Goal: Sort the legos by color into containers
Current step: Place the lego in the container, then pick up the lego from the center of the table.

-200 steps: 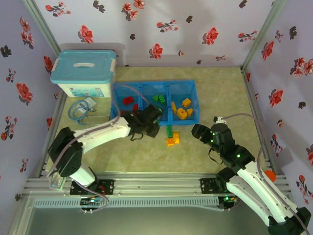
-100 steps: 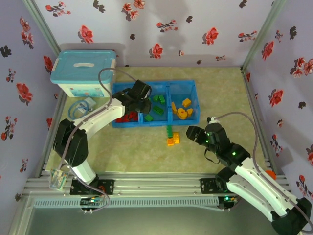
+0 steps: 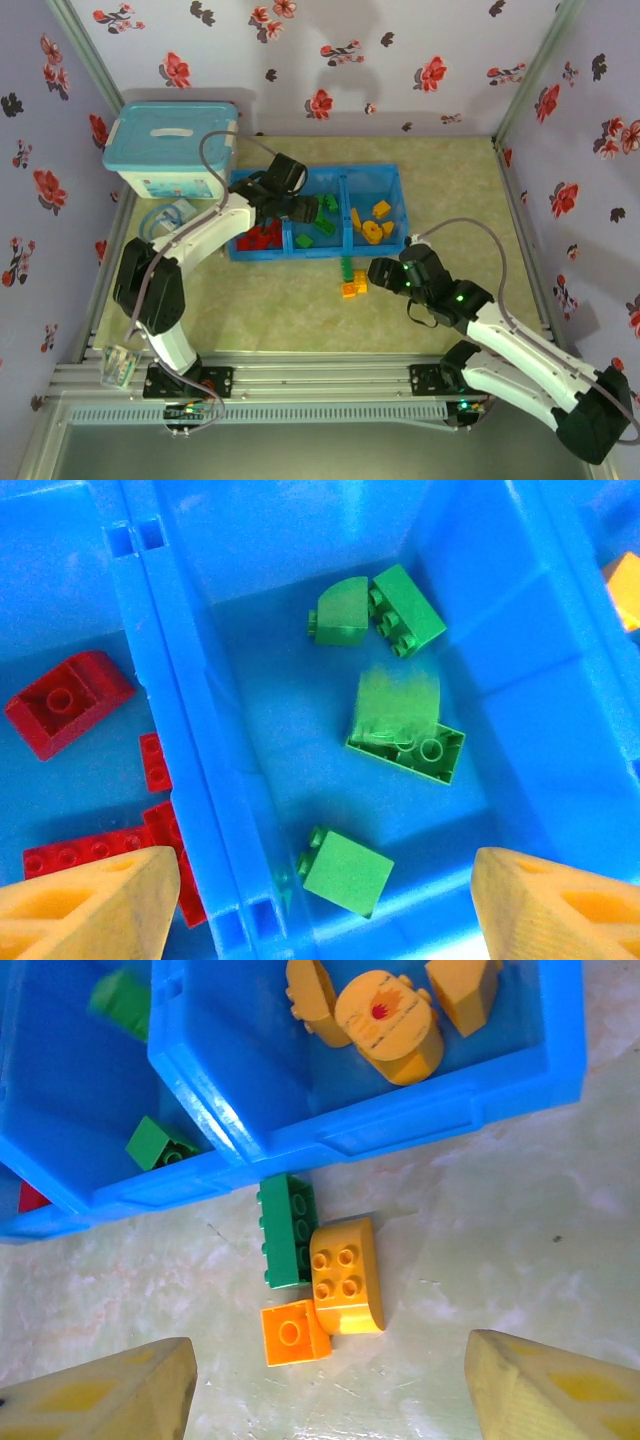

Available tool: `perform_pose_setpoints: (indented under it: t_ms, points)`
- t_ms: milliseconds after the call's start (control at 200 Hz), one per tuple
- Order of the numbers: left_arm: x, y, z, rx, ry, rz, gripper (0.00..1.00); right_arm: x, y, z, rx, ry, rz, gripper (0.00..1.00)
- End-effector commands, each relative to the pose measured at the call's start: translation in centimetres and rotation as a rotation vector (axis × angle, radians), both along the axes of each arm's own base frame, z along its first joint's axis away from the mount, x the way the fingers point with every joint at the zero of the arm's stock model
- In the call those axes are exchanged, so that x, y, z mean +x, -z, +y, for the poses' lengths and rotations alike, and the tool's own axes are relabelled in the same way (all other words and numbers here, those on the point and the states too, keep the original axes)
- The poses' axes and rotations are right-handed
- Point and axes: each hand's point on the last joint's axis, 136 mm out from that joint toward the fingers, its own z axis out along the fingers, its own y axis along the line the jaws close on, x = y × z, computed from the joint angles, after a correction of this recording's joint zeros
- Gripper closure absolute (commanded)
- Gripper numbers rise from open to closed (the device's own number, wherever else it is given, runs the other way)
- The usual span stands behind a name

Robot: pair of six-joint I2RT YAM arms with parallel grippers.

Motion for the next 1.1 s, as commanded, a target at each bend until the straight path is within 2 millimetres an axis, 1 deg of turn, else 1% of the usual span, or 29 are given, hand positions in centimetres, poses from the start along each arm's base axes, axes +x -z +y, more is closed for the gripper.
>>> perform_pose_setpoints:
  t_ms: [0, 100, 120, 210, 345, 395, 405, 530, 585, 745, 945, 1095]
  points:
    - [-2.1, -4.0, -0.2, -0.080, 0.047, -0.098, 0.23, 0.9, -1.3, 1.0, -0.032, -0.022, -0.048, 0.29]
    - [-4.0, -5.0, 0.4, -0.125, 0.058, -0.145, 0.23, 1.2, -0.9, 2.1, -0.077, -0.054, -0.035, 0.29]
    - [-4.4, -4.7, 0.6, -0.130, 0.056, -0.145, 0.23, 1.3, -0.7, 2.3, -0.088, -0.059, -0.033, 0.29]
    - [-6.0, -5.0, 1.6, -0.166, 0.049, -0.164, 0.23, 1.6, -0.3, 3.3, -0.128, -0.083, -0.023, 0.29]
    - [-8.3, -4.0, 3.2, -0.189, 0.032, -0.156, 0.24, 2.4, 0.2, 5.0, -0.183, -0.116, -0.014, 0.29]
    - [-9.0, -3.6, 3.7, -0.195, 0.026, -0.153, 0.23, 2.6, 0.8, 5.6, -0.213, -0.129, 0.001, 0.30]
    - [-9.1, -3.5, 3.8, -0.197, 0.024, -0.152, 0.23, 2.7, 0.6, 5.8, -0.214, -0.132, -0.001, 0.30]
    - [-10.6, -2.0, 4.7, -0.204, 0.013, -0.131, 0.24, 3.5, 1.9, 7.2, -0.305, -0.164, 0.040, 0.37]
    - [-11.0, -1.5, 4.9, -0.206, 0.008, -0.124, 0.24, 3.7, 2.5, 7.7, -0.348, -0.178, 0.059, 0.39]
    - [-12.0, -0.5, 5.3, -0.209, 0.000, -0.111, 0.24, 4.2, 4.2, 8.4, -0.461, -0.196, 0.111, 0.46]
    - [-12.7, 0.7, 5.5, -0.194, 0.000, -0.100, 0.24, 4.5, 6.1, 8.2, -0.549, -0.186, 0.169, 0.49]
    - [-12.9, 0.9, 5.6, -0.194, 0.002, -0.099, 0.25, 4.7, 7.4, 8.4, -0.579, -0.195, 0.191, 0.50]
